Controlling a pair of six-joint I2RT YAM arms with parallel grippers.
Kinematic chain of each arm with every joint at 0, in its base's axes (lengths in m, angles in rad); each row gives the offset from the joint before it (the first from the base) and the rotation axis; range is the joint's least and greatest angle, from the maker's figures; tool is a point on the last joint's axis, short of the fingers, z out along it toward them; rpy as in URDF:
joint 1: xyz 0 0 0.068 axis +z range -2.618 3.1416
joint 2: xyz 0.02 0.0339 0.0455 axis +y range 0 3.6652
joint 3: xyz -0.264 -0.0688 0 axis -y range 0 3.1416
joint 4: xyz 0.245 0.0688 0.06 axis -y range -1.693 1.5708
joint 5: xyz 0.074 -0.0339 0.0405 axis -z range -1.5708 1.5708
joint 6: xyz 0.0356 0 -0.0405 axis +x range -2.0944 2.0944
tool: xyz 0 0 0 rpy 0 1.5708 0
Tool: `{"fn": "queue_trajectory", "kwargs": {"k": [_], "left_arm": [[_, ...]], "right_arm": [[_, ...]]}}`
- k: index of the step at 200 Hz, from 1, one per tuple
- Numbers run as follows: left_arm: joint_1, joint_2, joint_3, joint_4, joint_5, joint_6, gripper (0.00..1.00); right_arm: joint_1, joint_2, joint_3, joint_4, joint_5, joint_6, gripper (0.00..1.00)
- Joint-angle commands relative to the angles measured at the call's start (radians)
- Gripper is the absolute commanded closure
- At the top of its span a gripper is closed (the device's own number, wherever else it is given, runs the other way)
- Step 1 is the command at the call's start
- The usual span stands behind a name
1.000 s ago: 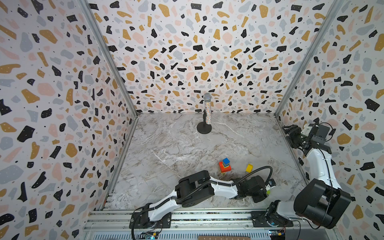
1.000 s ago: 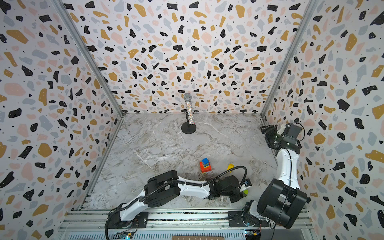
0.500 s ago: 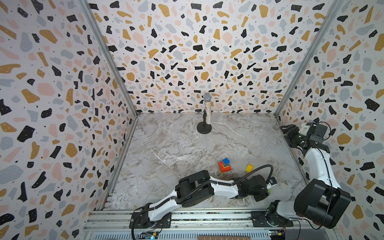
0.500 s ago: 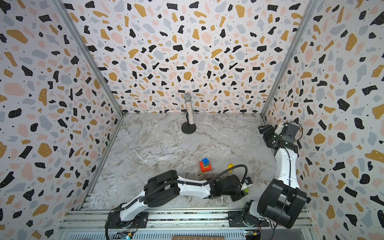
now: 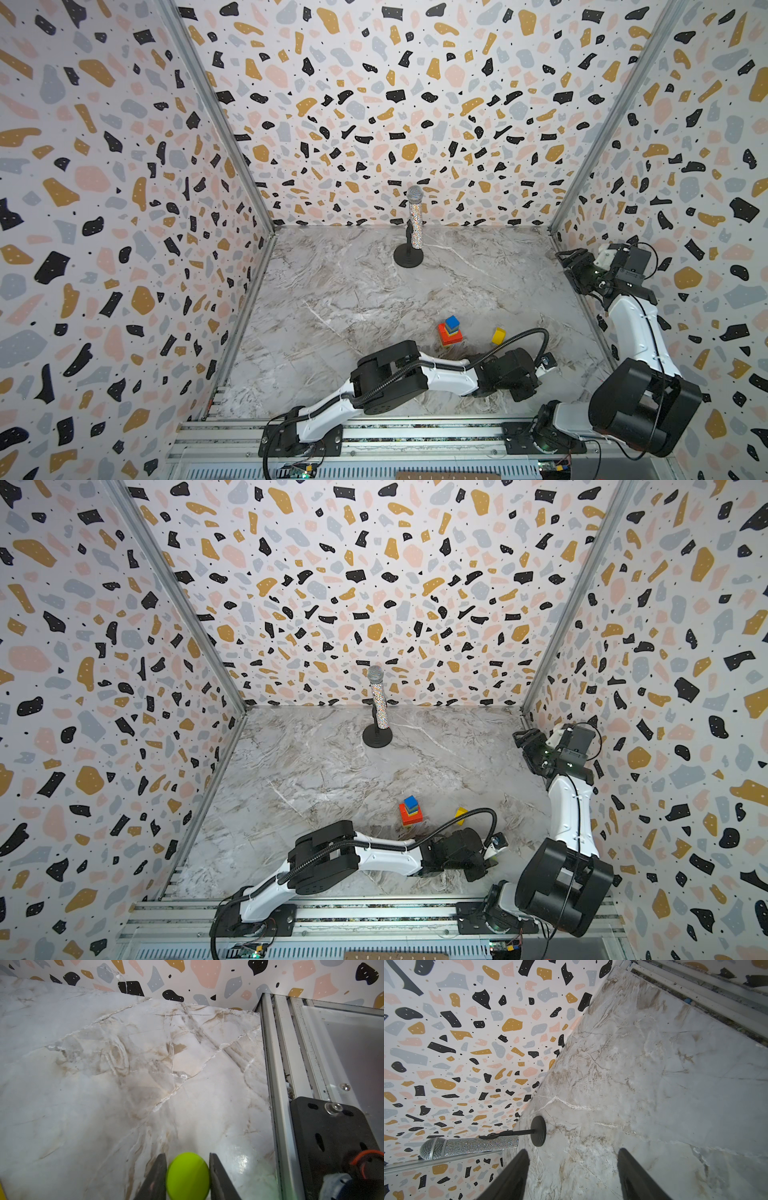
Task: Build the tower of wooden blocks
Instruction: 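Lift the green cylinder and carry it over the stack with the left gripper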
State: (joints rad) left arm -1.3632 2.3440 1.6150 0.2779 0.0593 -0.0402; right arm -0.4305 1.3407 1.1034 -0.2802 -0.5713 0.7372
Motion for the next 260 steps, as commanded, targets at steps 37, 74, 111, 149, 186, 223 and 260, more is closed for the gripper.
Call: {"fn": "queue_trajectory", "kwargs": {"k": [37, 74, 111, 149, 186, 223, 260], "left_arm": [[0.005, -0.139, -0.103, -0.020, -0.044, 0.036, 0.75], [0.041, -0.288, -0.178, -0.118, -0.048, 0.055, 0.74], [0.070, -0.426, -0.168, -0.282, -0.102, 0.106, 0.74], [0.147, -0.559, -0.167, -0.398, -0.142, 0.109, 0.73], [0.226, -0.657, -0.151, -0.500, -0.180, 0.124, 0.72], [0.329, -0.716, -0.175, -0.526, -0.141, 0.103, 0.71], [0.358, -0.703, -0.202, -0.499, -0.128, 0.121, 0.71]], "right_arm": [[0.006, -0.027, 0.010, -0.012, -0.001, -0.025, 0.31], [0.002, -0.035, -0.028, 0.030, -0.028, -0.007, 0.31], [0.013, -0.053, -0.103, 0.091, -0.061, 0.000, 0.30], [0.076, -0.081, -0.154, 0.111, -0.013, -0.068, 0.26], [0.154, -0.059, -0.204, 0.150, -0.010, -0.091, 0.17], [0.211, -0.061, -0.249, 0.193, 0.008, -0.087, 0.17], [0.253, -0.077, -0.279, 0.212, 0.013, -0.094, 0.17]]}}
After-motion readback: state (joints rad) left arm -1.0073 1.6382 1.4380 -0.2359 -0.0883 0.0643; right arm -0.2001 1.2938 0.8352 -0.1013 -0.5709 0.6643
